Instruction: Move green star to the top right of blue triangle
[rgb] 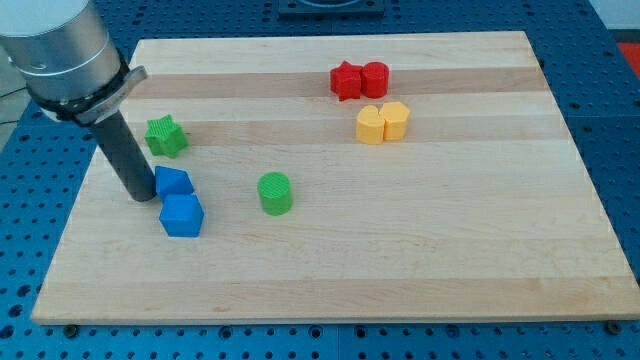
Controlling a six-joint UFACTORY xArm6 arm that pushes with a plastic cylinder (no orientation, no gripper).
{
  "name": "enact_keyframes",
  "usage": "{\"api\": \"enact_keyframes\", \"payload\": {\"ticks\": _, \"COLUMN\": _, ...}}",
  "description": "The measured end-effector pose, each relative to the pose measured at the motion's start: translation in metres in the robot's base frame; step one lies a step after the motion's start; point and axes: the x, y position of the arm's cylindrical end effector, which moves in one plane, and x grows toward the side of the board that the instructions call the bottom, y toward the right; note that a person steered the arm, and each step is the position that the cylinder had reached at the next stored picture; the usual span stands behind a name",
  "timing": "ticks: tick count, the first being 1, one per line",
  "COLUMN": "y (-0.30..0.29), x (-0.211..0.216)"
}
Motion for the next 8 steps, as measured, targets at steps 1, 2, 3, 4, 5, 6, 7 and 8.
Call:
{"api": "enact_keyframes", "payload": {"ticks": 1, "y": 0.002, "x": -0.018}}
{"api": "enact_keyframes", "payload": {"ticks": 2, "y": 0.004, "x": -0.034}}
{"api": "enact_keyframes", "payload": {"ticks": 3, "y": 0.024, "x": -0.021}}
{"api": "enact_keyframes", "payload": {"ticks": 4, "y": 0.037, "x": -0.001}}
{"api": "enact_keyframes", "payload": {"ticks": 5, "y": 0.009, "x": -0.037}}
{"api": "enact_keyframes", "payload": {"ticks": 6, "y": -0.043, "x": -0.061}}
{"api": "enact_keyframes", "payload": {"ticks": 7, "y": -0.041, "x": -0.088}}
{"api": "enact_keyframes", "payload": {"ticks": 8, "y": -0.013, "x": -0.098}}
